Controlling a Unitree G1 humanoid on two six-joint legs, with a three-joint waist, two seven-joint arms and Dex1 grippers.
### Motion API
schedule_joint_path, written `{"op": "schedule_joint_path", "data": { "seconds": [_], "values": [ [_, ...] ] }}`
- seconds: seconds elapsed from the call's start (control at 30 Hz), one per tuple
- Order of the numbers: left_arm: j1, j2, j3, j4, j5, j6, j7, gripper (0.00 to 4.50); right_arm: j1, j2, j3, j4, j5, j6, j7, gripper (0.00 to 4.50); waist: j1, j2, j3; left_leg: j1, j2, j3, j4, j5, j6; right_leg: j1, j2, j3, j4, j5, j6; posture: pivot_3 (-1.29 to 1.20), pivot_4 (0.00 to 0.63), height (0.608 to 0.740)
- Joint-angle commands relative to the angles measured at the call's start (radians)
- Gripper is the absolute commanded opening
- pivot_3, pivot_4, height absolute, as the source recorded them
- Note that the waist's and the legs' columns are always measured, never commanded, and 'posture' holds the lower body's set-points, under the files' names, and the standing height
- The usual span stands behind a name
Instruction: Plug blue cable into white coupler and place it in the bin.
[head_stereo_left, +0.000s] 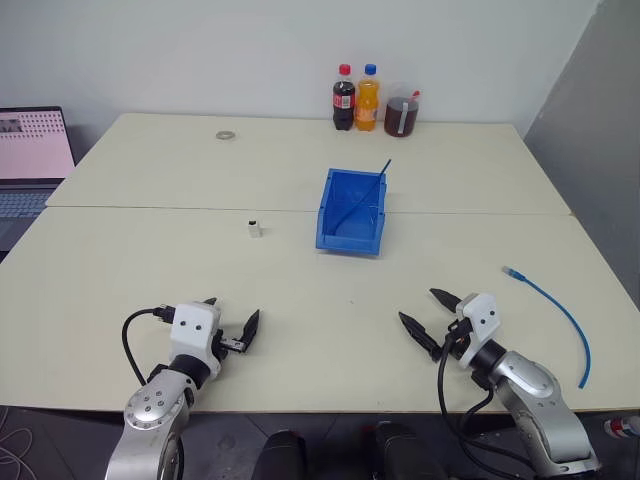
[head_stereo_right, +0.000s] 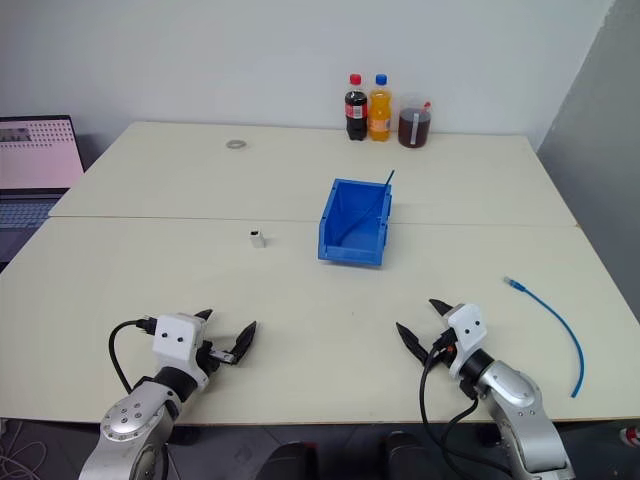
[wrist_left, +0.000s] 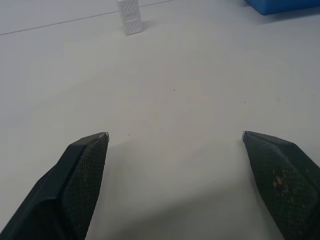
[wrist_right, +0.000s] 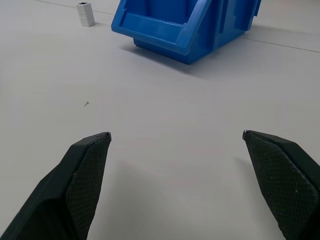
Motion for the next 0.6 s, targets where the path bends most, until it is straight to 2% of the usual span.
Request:
{"op": "schedule_joint_path", "data": {
  "seconds": [0.03, 0.6],
  "values": [
    [0.004, 0.005, 0.001, -0.013, -0.005, -0.040, -0.016, 4.50, -0.004, -0.005, -0.004, -0.017, -0.003, -0.004, 0.002, 4.49, 0.000, 0.000, 0.000, 0.000, 0.000, 0.000, 0.000, 0.000, 0.000, 0.000, 0.000, 0.000, 0.000, 0.000, 0.000, 0.00, 0.150, 0.740],
    [0.037, 0.029, 0.009, 0.004, 0.014, -0.094, -0.046, 4.50, -0.005, -0.007, 0.004, -0.015, -0.008, -0.006, 0.010, 4.49, 0.000, 0.000, 0.000, 0.000, 0.000, 0.000, 0.000, 0.000, 0.000, 0.000, 0.000, 0.000, 0.000, 0.000, 0.000, 0.00, 0.150, 0.740]
  ]
}}
